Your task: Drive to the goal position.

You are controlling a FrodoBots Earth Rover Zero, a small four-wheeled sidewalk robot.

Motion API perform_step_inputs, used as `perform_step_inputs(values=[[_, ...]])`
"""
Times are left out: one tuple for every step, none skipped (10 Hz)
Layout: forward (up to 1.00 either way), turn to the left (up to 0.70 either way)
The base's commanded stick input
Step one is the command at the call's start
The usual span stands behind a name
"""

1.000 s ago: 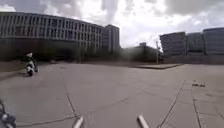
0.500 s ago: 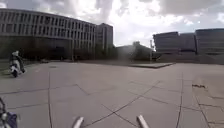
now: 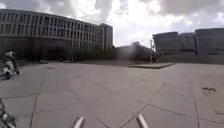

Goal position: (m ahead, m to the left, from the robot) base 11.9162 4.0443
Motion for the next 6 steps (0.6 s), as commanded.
perform_step_inputs(values=[[0.70,0.00],[0.70,0.00],[0.70,0.00],[0.70,0.00],[0.70,0.00],[0.70,0.00]])
